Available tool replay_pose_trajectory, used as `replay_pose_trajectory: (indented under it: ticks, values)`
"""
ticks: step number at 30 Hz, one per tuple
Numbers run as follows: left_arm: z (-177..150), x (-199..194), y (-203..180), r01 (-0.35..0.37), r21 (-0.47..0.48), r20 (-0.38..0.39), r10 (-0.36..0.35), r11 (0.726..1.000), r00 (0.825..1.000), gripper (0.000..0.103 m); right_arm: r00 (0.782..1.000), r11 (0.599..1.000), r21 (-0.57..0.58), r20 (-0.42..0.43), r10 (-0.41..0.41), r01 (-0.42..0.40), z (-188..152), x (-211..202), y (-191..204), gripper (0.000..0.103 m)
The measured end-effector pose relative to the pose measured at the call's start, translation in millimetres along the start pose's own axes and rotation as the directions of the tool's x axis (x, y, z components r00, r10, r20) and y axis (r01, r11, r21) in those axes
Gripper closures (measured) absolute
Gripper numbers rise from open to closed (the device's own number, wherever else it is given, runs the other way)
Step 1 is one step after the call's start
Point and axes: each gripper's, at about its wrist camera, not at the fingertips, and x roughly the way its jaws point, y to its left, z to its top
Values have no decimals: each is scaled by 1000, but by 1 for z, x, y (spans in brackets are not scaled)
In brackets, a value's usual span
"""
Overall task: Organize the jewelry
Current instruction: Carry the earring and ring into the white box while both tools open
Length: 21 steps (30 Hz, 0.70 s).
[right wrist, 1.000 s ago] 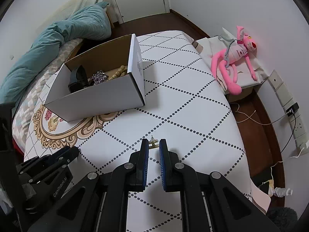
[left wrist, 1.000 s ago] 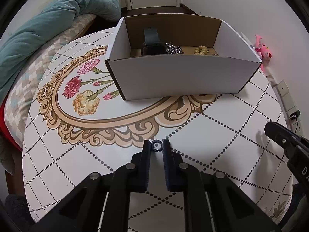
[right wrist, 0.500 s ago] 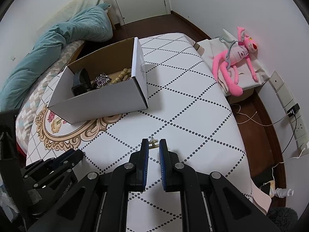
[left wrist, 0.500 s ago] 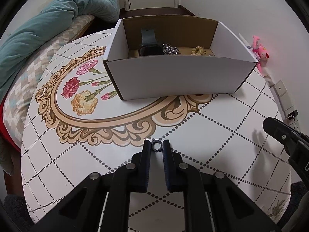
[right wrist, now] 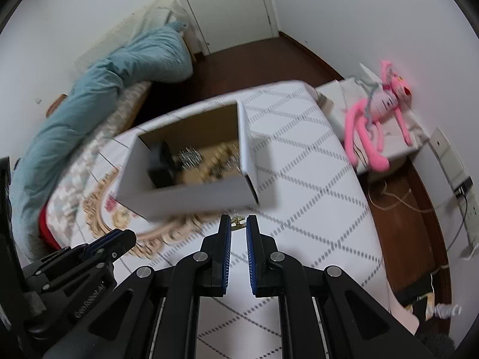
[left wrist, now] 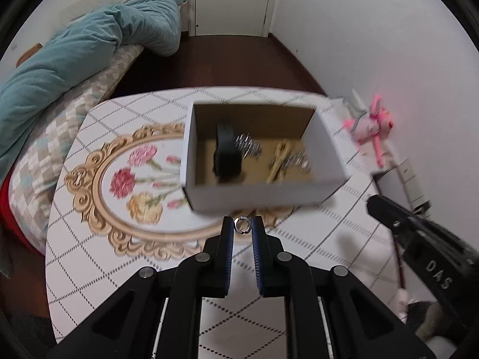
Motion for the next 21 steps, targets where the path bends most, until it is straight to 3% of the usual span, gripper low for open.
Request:
replay_pose_trajectory:
  ticks: [6, 14, 16, 17, 18, 21]
  values:
    - [49, 10, 8, 103, -41, -59, -105, 994, 993, 93, 996, 995, -12, -9, 94, -94, 51, 6, 11, 92]
    - [84, 40, 27, 72, -100, -188, -90, 992, 978, 90, 973, 992, -31, -201, 113, -122, 91, 65, 16, 92]
    - [88, 37, 31, 28, -84, -174, -43, 996, 984, 70, 967, 993, -31, -233, 106, -116, 94, 75, 15, 91]
    - [90, 35, 33, 13, -79, -166, -26, 997, 986, 45, 965, 993, -24, -240, 107, -116, 94, 77, 14, 91]
    - [91, 31, 35, -1, -82, -147, -11, 997, 989, 28, 965, 994, -22, -240, 103, -112, 94, 77, 13, 87]
    - [93, 26, 42, -43, -79, -120, 33, 996, 992, 26, 969, 995, -19, -230, 96, -103, 94, 75, 10, 75]
